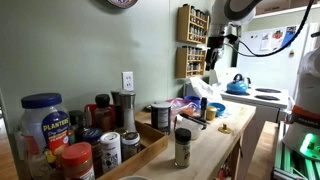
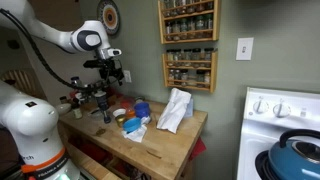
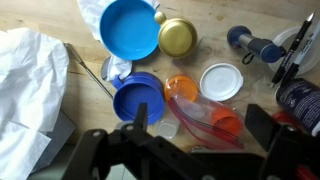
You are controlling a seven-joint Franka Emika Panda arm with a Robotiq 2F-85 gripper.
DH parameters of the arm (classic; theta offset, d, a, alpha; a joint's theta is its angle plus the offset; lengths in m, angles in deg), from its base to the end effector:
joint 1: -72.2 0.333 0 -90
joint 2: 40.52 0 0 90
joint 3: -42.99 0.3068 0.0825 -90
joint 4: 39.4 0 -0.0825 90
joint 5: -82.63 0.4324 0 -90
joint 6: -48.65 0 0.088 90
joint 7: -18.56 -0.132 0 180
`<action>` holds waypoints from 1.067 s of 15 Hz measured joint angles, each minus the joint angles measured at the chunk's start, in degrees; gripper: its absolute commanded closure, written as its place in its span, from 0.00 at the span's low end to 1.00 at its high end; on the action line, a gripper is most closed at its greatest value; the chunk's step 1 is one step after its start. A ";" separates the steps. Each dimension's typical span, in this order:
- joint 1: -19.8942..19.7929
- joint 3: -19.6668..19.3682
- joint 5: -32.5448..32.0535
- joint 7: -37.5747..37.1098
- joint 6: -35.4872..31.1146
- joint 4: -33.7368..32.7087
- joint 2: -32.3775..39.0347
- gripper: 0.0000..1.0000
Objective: Close the lid on the jar at the front of the counter
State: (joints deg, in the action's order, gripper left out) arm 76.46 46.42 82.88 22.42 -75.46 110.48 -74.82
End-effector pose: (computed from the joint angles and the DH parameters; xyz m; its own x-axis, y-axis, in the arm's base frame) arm 0.4240 0.0554 0.4028 0.9708 0.1912 0.1452 0.1874 -0.9815 0.0396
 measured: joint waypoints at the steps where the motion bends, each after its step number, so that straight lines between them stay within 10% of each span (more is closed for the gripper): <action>1: 0.00 0.00 0.00 0.00 0.00 0.00 0.00 0.00; 10: 0.21 0.08 0.01 0.00 0.00 -0.17 0.14 0.00; 16: 8.71 6.45 2.28 0.14 -0.53 -7.41 8.42 0.00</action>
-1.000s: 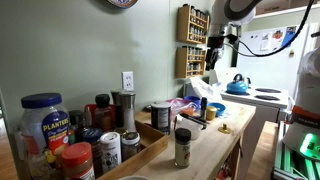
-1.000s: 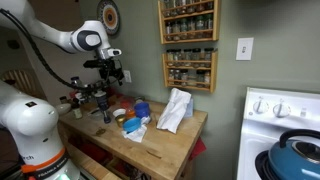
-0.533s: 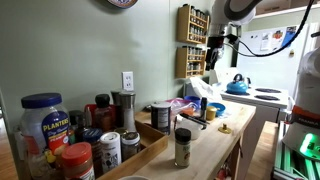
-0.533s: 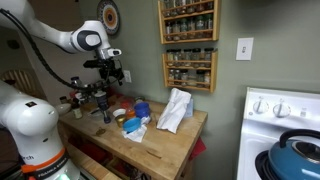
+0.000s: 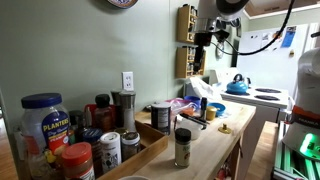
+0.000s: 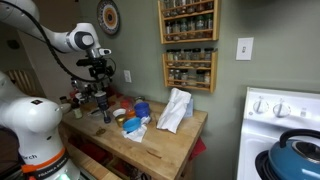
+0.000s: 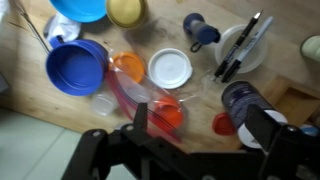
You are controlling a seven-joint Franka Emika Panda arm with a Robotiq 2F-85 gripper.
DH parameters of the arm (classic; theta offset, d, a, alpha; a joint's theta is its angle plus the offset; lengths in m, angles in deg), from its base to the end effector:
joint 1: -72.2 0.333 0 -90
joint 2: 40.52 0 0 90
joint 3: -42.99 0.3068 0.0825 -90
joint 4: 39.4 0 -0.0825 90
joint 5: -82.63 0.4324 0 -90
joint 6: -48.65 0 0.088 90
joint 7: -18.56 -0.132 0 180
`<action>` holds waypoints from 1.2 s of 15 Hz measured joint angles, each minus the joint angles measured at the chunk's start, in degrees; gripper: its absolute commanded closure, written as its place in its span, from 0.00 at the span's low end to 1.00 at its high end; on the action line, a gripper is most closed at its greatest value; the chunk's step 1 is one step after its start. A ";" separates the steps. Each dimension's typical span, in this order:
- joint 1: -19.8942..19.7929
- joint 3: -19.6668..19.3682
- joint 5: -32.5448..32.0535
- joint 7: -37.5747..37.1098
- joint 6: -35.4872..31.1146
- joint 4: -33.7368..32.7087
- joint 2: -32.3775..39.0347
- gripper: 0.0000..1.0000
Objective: Close the lid on the jar at the front of the counter
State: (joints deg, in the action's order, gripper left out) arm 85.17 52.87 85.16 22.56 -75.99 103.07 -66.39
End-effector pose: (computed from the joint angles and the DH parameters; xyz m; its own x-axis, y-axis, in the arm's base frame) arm 0.4332 0.1825 0.4037 0.8980 0.4195 0.1323 0.4174 -0.9076 0.0449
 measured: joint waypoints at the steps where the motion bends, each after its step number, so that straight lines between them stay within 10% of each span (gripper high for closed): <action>1: 1.91 1.26 1.09 0.31 0.00 -1.78 2.14 0.00; 6: 8.84 6.36 7.13 4.38 0.00 -11.10 14.62 0.00; 18: 9.19 9.20 7.50 3.94 0.01 -15.05 18.48 0.00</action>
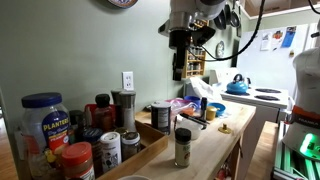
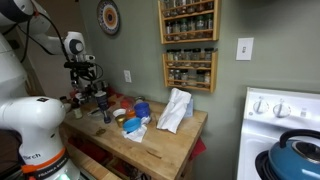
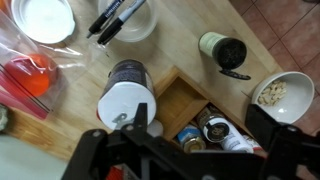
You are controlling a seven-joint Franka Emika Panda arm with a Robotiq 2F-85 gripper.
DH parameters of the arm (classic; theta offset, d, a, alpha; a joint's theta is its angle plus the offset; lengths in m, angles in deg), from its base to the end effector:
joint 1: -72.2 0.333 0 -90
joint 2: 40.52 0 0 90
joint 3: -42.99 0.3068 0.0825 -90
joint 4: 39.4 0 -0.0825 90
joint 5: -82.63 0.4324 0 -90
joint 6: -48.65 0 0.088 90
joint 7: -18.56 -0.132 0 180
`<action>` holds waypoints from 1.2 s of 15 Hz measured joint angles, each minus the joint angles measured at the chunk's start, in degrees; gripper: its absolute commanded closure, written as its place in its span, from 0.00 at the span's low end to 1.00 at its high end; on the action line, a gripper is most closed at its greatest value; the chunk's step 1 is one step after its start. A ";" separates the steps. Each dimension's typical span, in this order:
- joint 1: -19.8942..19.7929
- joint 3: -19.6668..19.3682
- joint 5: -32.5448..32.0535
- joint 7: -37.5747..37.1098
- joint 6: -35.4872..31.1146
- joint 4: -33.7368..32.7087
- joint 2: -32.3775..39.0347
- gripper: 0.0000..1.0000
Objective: Close the lid on the jar at the front of the counter
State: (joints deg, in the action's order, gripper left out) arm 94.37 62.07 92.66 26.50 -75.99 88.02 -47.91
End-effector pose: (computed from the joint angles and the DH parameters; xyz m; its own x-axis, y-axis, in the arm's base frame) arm 0.4119 0.3753 0.3748 0.7229 0.6858 0.0843 0.6909 -0.7162 -0.0979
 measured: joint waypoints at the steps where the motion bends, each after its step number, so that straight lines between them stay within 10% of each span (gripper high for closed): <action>1: 0.35 0.90 0.00 -0.35 0.00 -0.78 1.01 0.00; 11: 4.51 7.11 -8.85 -16.82 0.01 -7.56 11.88 0.02; 12: 4.71 7.11 -9.00 -17.99 0.01 -8.07 12.66 0.25; 18: 4.90 6.98 -9.14 -20.92 0.23 -10.27 16.53 0.64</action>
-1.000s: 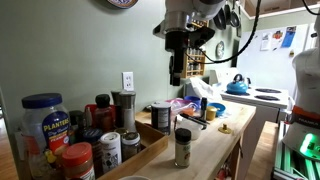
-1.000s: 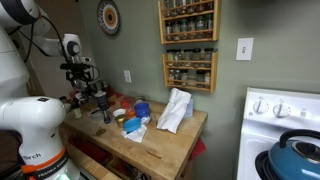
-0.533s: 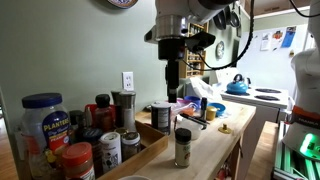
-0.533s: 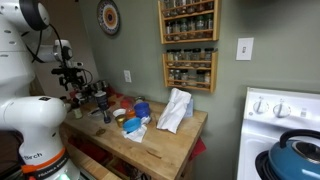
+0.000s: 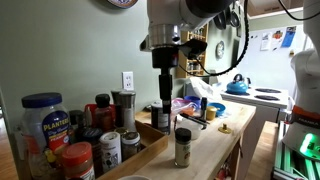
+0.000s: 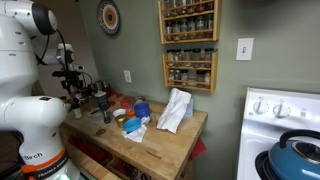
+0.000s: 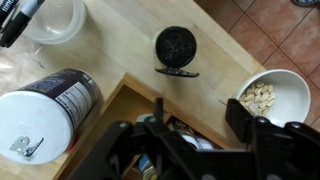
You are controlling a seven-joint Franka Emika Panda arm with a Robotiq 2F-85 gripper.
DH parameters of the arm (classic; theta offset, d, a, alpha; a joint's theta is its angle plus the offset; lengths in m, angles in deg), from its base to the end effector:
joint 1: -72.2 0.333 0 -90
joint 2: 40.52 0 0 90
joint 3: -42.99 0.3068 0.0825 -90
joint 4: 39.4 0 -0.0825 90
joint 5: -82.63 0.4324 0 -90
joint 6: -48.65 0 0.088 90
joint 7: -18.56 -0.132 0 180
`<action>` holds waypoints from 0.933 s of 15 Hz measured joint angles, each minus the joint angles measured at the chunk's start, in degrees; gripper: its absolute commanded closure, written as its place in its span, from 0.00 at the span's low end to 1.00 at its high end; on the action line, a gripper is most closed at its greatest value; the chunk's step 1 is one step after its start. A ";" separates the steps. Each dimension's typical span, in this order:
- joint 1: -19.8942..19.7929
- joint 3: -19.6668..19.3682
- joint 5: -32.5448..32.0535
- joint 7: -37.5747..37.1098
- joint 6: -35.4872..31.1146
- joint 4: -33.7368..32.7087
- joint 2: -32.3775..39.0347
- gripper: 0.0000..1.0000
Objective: Close the lid on the jar at the front of the counter
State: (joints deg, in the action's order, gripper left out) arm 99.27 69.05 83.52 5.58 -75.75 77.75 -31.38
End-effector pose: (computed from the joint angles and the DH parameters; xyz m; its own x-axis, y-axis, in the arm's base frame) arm 0.3673 0.4890 0.3084 0.7715 0.6352 -0.0357 0.6316 -0.7715 -0.0763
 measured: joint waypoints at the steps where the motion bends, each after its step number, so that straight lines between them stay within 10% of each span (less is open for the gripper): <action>1: 0.02 -0.04 -0.03 -0.15 0.24 -0.31 0.54 0.71; 5: 0.25 -0.38 -0.25 -0.34 1.64 -1.48 2.25 0.99; 14: 0.38 -0.91 -0.35 -0.43 5.84 -2.76 3.41 1.00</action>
State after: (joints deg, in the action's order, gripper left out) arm 99.64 68.14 83.17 5.14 -69.91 74.98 -27.97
